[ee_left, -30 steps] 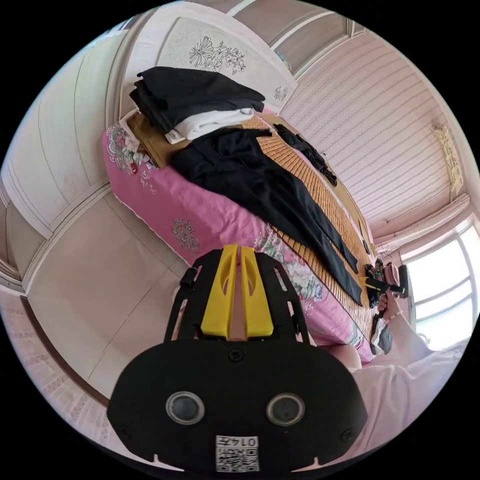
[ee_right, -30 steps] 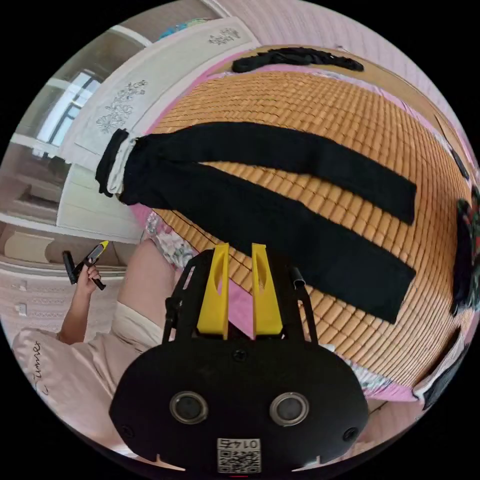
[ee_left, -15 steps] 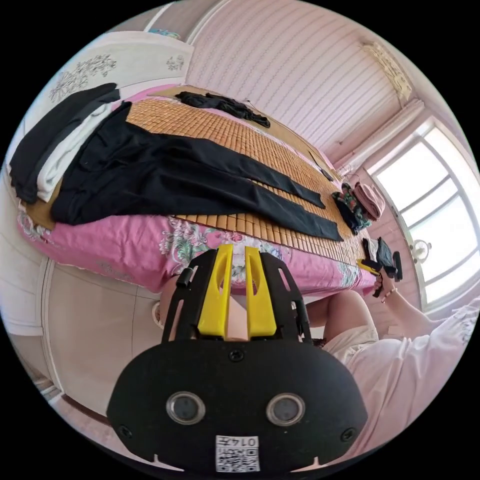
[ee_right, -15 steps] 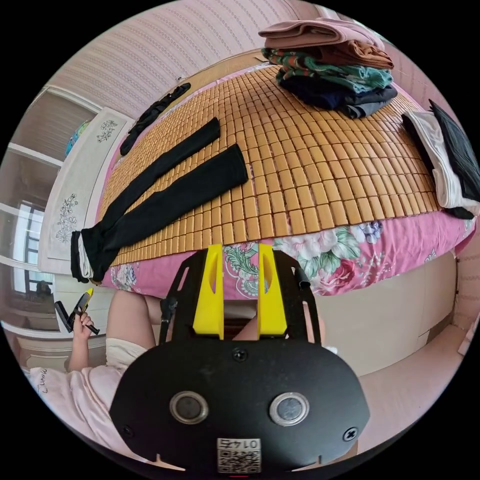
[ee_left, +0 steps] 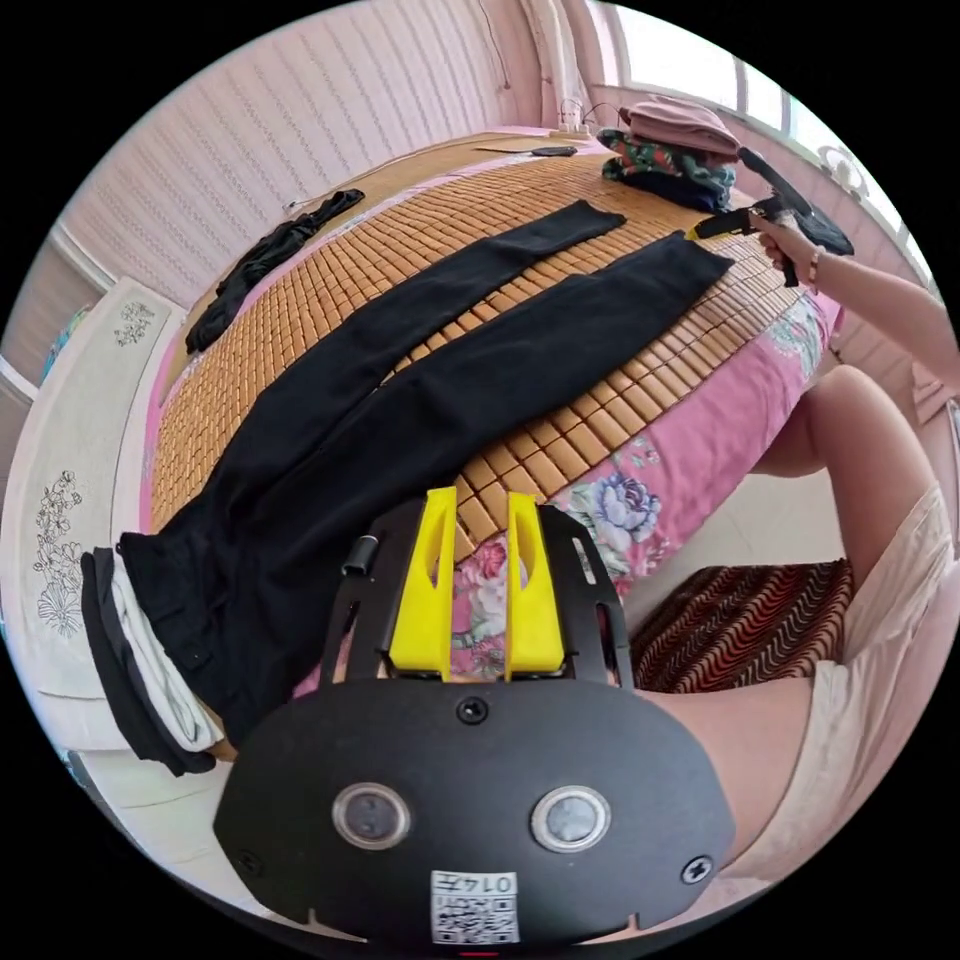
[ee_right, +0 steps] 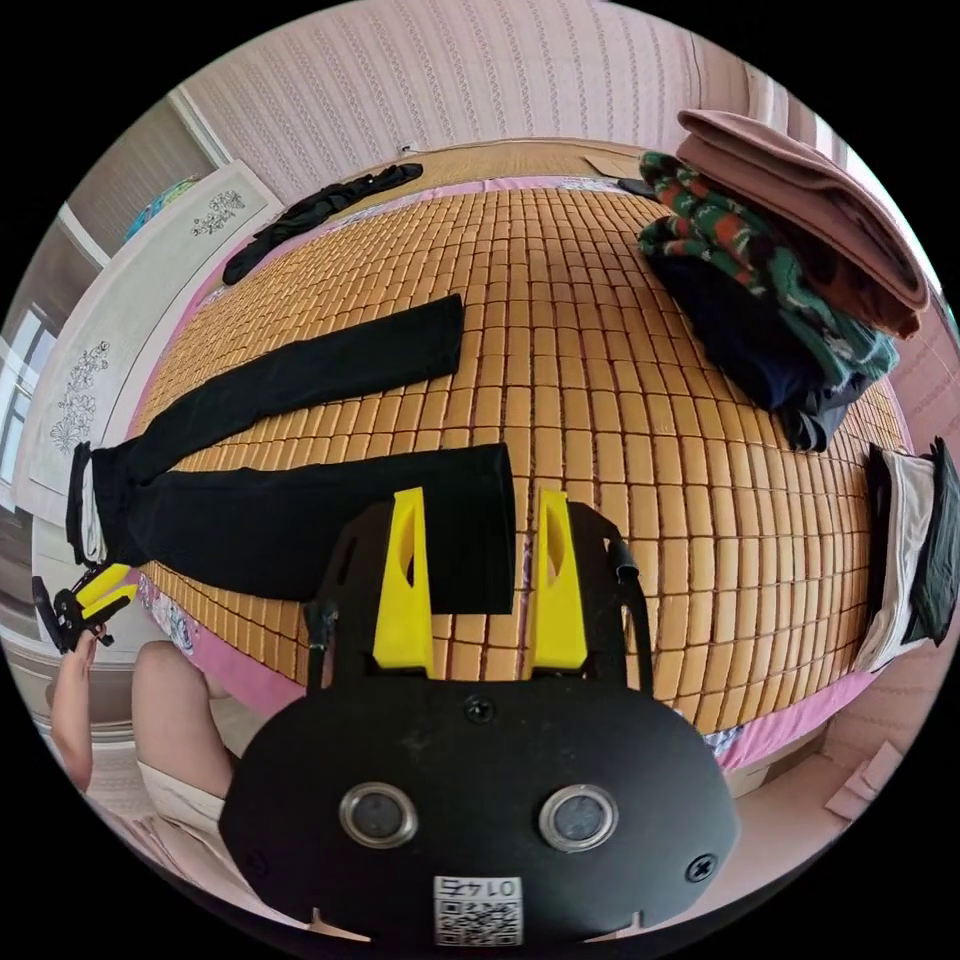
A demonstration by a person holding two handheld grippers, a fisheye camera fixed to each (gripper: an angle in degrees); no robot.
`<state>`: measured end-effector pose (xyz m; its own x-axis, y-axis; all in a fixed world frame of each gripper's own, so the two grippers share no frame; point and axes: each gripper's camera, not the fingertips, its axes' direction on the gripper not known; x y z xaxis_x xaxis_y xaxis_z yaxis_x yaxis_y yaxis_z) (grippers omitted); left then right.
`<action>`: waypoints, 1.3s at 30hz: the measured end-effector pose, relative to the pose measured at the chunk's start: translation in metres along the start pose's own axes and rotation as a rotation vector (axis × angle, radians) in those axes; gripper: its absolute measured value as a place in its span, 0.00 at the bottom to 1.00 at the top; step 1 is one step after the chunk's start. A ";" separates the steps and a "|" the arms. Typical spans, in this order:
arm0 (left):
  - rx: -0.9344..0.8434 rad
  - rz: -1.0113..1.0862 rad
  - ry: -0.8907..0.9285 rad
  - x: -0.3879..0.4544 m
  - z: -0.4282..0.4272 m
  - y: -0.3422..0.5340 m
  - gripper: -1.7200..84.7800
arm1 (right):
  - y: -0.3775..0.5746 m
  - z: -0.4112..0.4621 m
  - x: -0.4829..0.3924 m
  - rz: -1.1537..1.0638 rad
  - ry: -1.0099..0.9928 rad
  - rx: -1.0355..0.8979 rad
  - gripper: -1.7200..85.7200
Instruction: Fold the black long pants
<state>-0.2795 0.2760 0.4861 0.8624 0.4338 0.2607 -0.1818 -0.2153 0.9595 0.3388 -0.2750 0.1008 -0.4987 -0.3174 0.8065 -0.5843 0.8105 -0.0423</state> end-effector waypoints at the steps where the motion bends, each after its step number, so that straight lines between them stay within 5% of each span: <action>1: -0.016 -0.006 -0.014 0.000 0.022 -0.001 0.12 | -0.004 0.012 -0.003 -0.018 0.003 -0.041 0.15; 4: -0.105 -0.030 0.002 0.002 0.081 -0.003 0.11 | -0.003 0.015 -0.011 -0.052 0.128 -0.027 0.06; 9: -0.082 -0.035 0.169 0.001 0.093 0.022 0.02 | -0.004 -0.020 0.015 -0.044 0.037 -0.017 0.02; 16: -0.059 0.272 0.258 0.071 0.056 0.062 0.01 | 0.013 -0.106 0.066 -0.013 -0.013 -0.034 0.01; 20: 0.058 0.230 0.105 0.096 0.034 0.074 0.04 | 0.024 -0.117 0.087 0.010 -0.006 -0.036 0.01; 24: -0.092 0.161 0.017 0.107 0.092 0.067 0.06 | 0.024 -0.103 0.087 0.000 0.046 -0.055 0.01; 28: -0.098 0.093 0.115 0.083 0.095 0.065 0.02 | 0.020 -0.090 0.100 0.025 0.052 -0.065 0.01; 34: -0.117 0.388 0.361 0.078 0.035 0.094 0.02 | 0.040 -0.107 0.127 0.012 0.097 -0.118 0.01; 39: -0.088 0.253 0.457 0.041 0.024 0.115 0.06 | 0.076 -0.078 0.159 0.011 0.131 -0.264 0.04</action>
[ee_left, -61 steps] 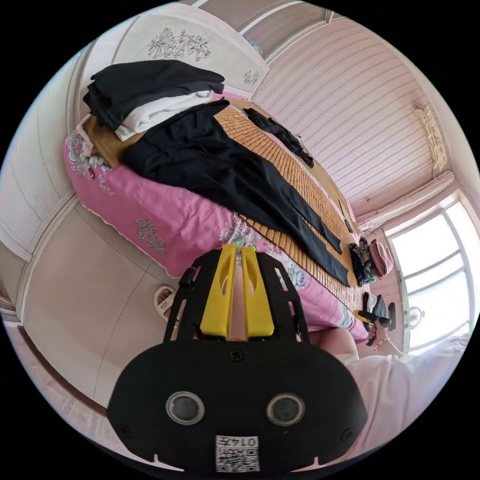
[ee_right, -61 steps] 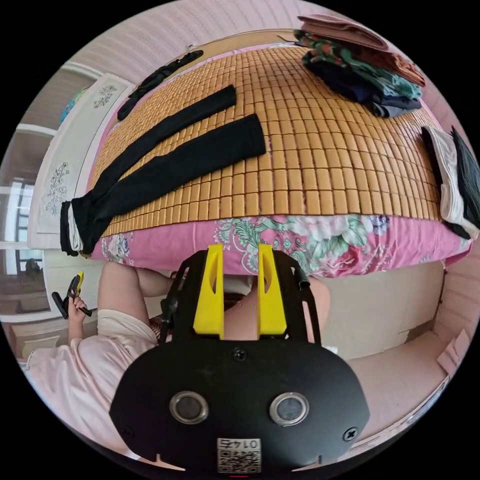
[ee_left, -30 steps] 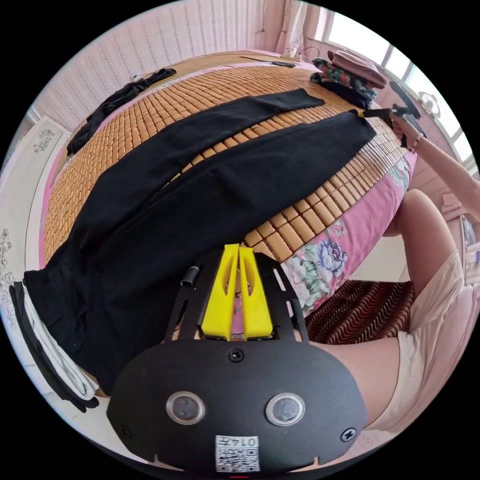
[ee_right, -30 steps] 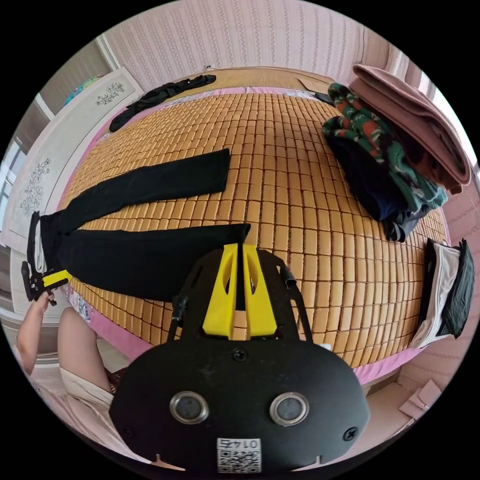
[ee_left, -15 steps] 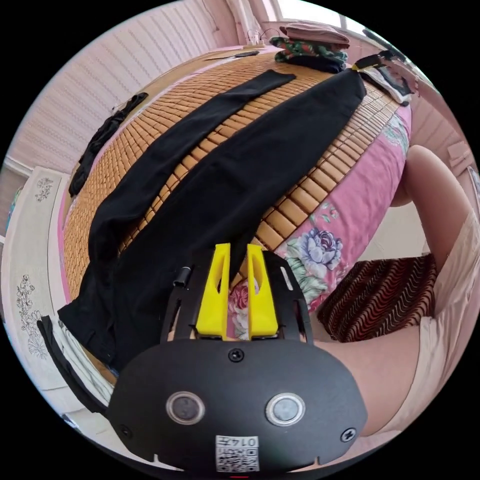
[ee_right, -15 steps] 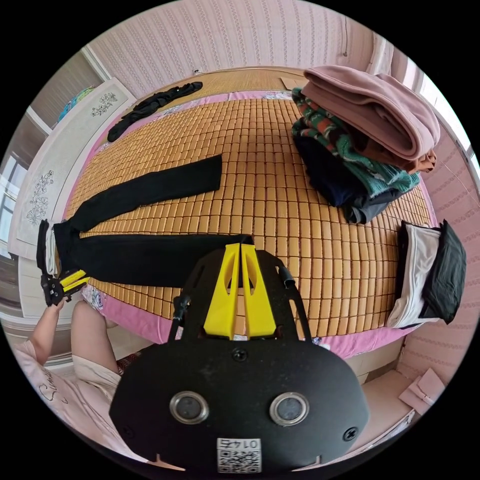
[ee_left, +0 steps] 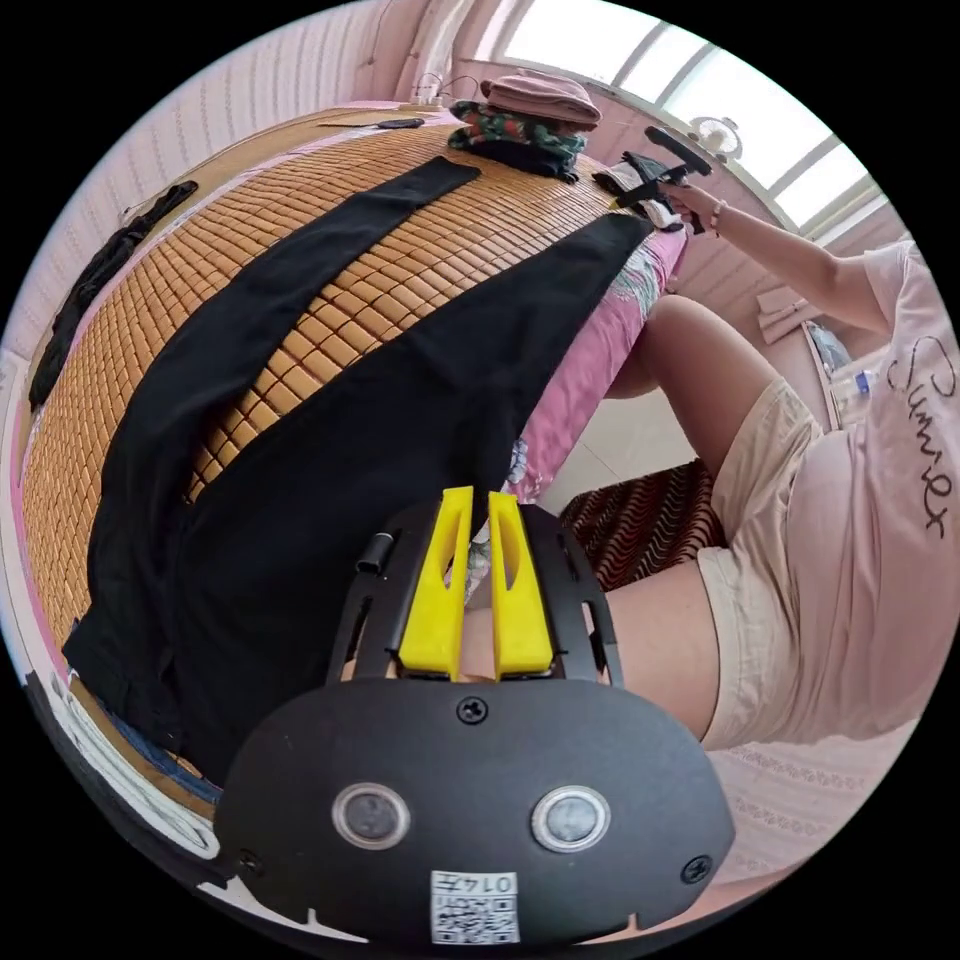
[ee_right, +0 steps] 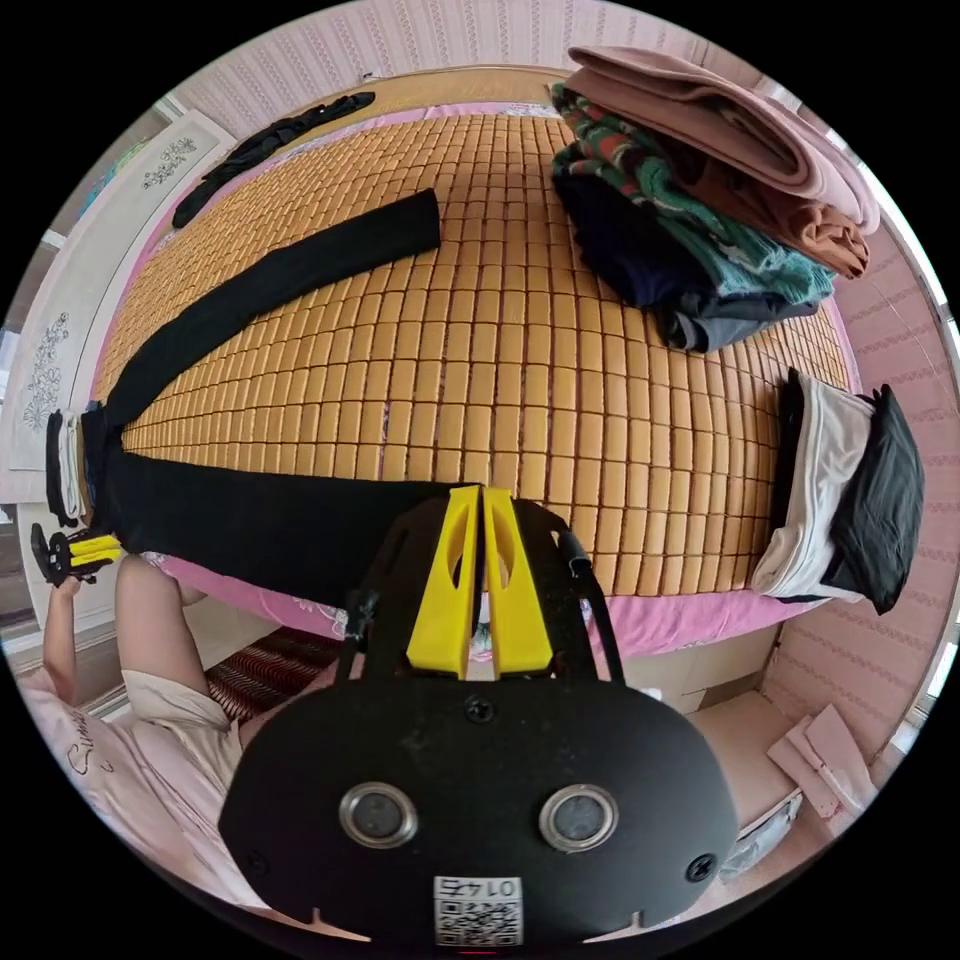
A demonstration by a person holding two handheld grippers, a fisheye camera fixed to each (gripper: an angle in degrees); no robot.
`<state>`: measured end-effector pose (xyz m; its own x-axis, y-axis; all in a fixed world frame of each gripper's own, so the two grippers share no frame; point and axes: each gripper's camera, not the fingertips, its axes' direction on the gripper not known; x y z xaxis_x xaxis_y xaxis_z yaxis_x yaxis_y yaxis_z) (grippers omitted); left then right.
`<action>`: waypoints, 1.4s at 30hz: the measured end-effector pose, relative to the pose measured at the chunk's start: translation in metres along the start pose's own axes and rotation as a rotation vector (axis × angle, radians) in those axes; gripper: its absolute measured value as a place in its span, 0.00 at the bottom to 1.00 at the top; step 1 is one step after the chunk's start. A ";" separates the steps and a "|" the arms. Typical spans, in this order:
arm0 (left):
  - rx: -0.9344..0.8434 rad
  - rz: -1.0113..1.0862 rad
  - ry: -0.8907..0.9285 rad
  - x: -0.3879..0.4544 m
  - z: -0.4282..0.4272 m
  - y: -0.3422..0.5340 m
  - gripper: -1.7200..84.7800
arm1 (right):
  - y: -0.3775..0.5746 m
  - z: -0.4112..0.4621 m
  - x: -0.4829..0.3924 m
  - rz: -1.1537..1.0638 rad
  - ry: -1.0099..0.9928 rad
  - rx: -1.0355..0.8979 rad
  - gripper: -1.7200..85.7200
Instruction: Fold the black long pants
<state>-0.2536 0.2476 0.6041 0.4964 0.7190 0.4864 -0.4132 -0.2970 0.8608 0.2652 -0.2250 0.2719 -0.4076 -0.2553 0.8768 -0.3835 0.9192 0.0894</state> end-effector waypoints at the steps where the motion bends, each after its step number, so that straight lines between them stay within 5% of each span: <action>1: 0.028 -0.031 -0.010 -0.006 -0.010 0.006 0.07 | 0.004 0.000 0.006 0.019 0.008 0.026 0.07; 7: 0.271 -0.376 -0.099 -0.103 -0.096 0.081 0.08 | -0.046 -0.018 -0.006 0.013 -0.127 0.225 0.16; 11: 0.254 -0.716 -0.299 -0.212 -0.119 0.154 0.08 | -0.111 -0.006 -0.030 0.034 -0.153 0.307 0.17; 17: 0.284 -1.058 -0.366 -0.313 -0.129 0.231 0.08 | -0.203 0.042 -0.034 0.200 -0.131 0.281 0.14; 22: 0.228 -1.109 -0.424 -0.363 -0.123 0.240 0.08 | -0.222 0.047 -0.036 0.157 -0.023 0.208 0.06; 36: 0.276 -0.982 -0.409 -0.407 -0.145 0.164 0.06 | -0.155 0.040 0.049 0.163 0.116 0.062 0.07; 42: 0.265 -1.008 -0.600 -0.461 -0.182 0.129 0.12 | -0.160 0.036 0.027 0.176 0.183 0.079 0.07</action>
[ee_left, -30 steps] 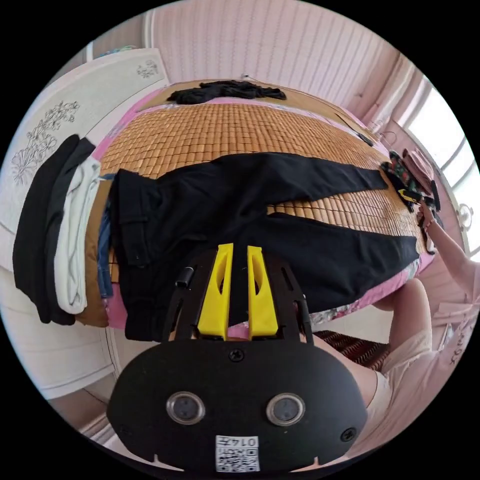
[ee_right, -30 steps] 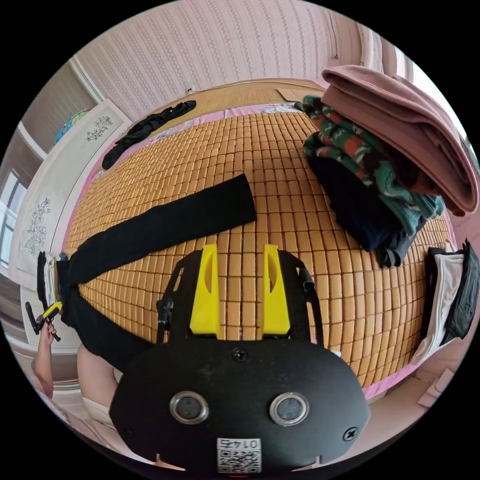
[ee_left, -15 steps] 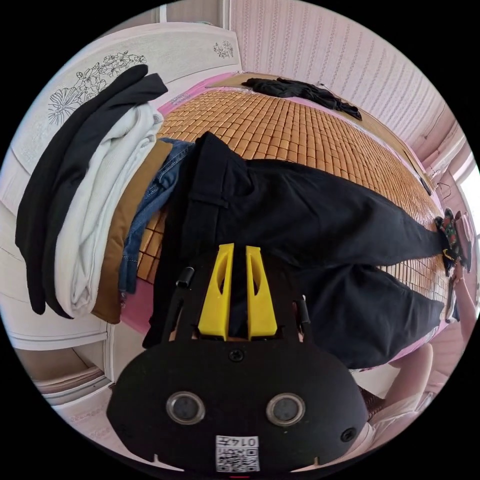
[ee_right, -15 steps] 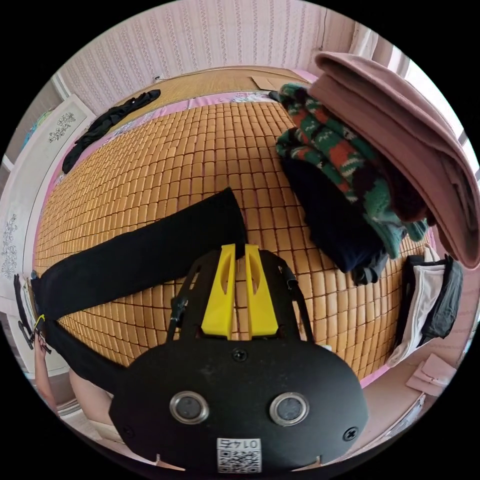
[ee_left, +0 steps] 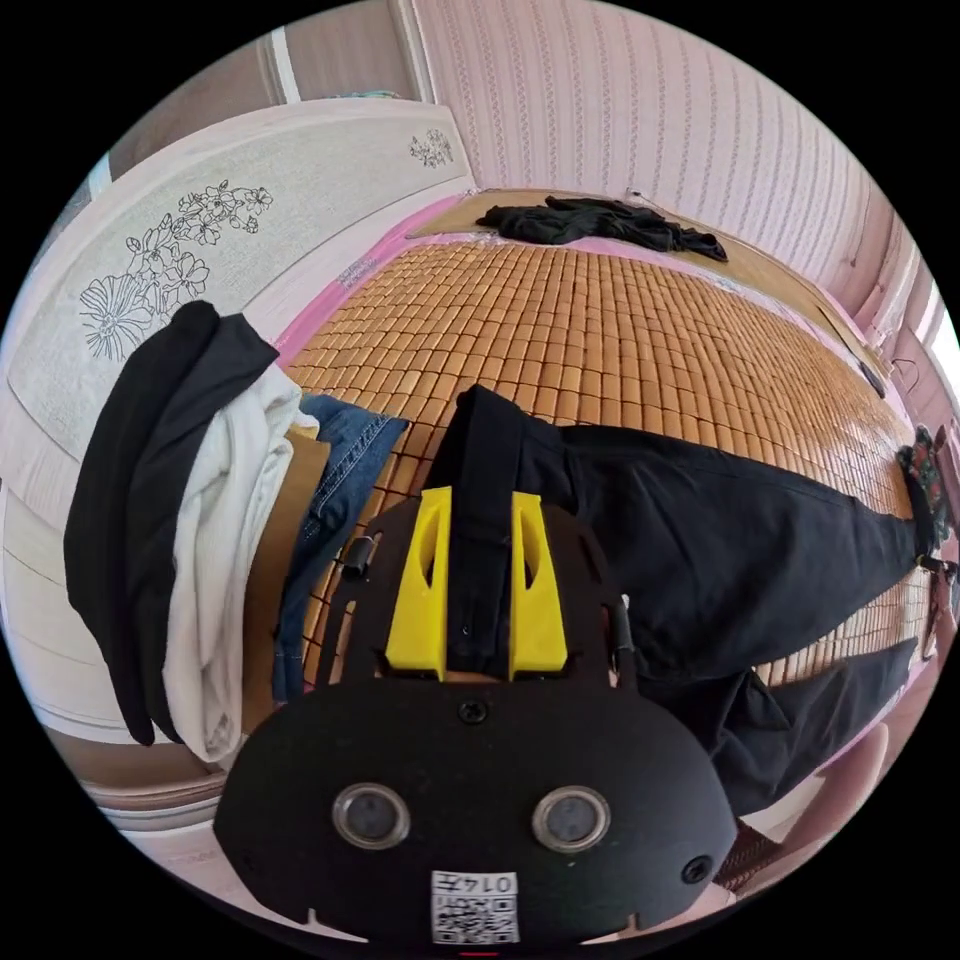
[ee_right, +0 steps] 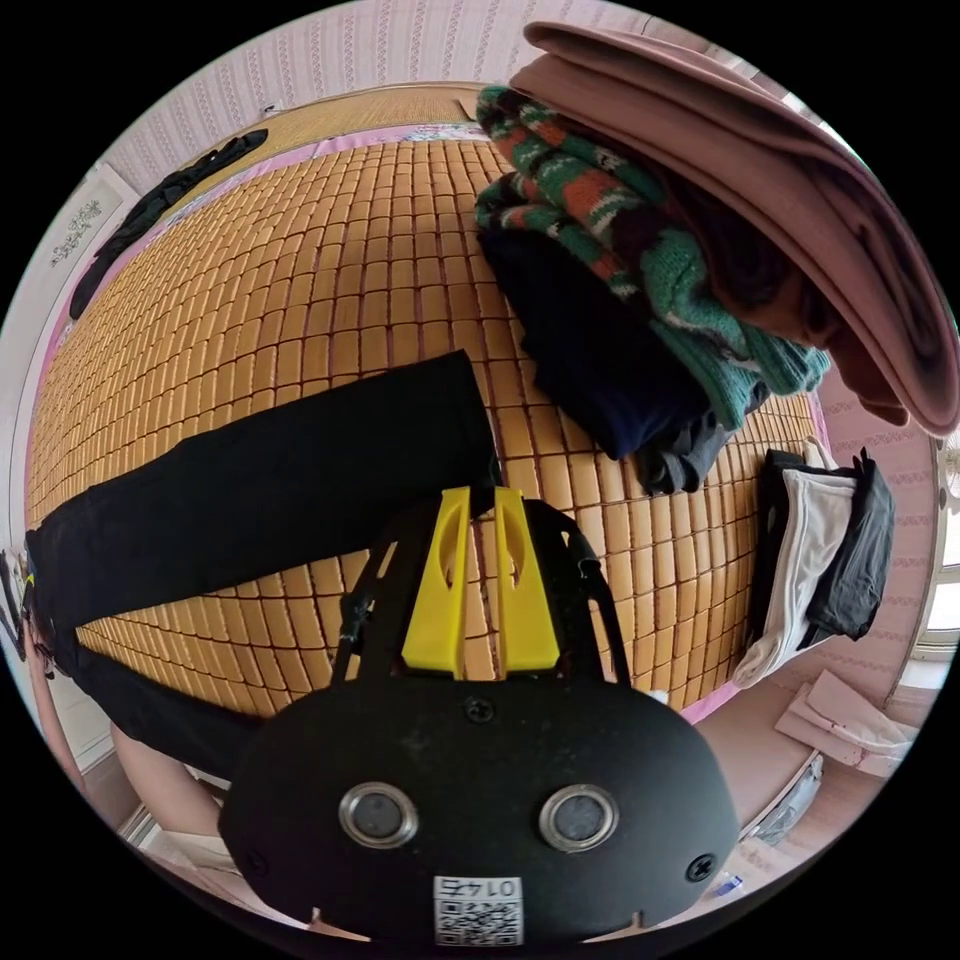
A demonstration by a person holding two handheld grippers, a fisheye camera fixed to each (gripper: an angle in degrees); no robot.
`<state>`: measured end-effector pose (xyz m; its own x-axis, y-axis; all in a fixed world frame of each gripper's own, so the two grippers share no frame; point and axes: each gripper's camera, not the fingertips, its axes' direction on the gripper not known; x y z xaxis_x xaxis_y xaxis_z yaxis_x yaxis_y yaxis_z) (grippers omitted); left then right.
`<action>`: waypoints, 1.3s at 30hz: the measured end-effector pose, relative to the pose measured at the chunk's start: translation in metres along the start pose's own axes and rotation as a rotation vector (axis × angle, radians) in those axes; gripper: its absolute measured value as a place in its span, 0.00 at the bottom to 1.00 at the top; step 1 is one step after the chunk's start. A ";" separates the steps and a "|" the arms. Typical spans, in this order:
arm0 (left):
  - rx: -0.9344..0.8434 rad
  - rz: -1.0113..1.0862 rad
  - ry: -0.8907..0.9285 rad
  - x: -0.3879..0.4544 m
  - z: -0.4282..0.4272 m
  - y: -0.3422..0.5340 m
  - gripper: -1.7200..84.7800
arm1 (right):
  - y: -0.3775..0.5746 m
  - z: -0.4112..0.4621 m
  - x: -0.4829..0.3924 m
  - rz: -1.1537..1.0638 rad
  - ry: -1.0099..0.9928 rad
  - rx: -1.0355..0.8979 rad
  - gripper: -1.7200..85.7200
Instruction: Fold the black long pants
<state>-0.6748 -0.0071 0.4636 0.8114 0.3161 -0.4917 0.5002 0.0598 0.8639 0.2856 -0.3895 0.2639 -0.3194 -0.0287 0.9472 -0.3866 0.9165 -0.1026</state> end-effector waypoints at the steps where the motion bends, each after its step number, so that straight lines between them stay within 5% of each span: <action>1: -0.048 -0.020 -0.020 0.000 0.022 -0.014 0.13 | 0.000 -0.002 -0.004 0.007 0.009 0.006 0.07; 6: -0.188 0.001 0.052 0.013 0.063 -0.045 0.02 | 0.002 -0.014 -0.011 0.021 0.027 0.034 0.07; 9: -0.016 -0.059 -0.136 0.006 0.021 -0.063 0.01 | 0.004 -0.019 -0.017 0.033 0.036 0.055 0.07; 12: -0.285 -0.011 -0.137 0.005 0.067 -0.062 0.01 | 0.011 -0.027 -0.023 0.058 0.039 0.105 0.07; 18: 0.048 -0.127 0.106 0.012 -0.010 -0.037 0.09 | 0.013 -0.053 -0.023 0.050 0.012 0.063 0.08; 26: -0.135 -0.016 0.084 0.072 -0.002 -0.049 0.06 | 0.030 -0.093 -0.036 0.071 -0.003 0.092 0.08; 31: -0.008 -0.040 -0.048 0.109 -0.040 -0.067 0.07 | 0.035 -0.127 -0.050 0.081 -0.067 0.095 0.09; 33: -0.140 -0.048 -0.032 0.121 -0.009 -0.059 0.08 | 0.038 -0.139 -0.056 0.093 -0.061 0.104 0.09; 39: 0.041 -0.063 -0.018 0.151 -0.120 -0.041 0.08 | 0.075 -0.215 -0.075 -0.051 -0.055 0.130 0.08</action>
<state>-0.6095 0.1518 0.3672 0.7831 0.2958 -0.5471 0.5622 0.0398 0.8261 0.4668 -0.2330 0.2504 -0.3422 -0.0996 0.9343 -0.5111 0.8541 -0.0961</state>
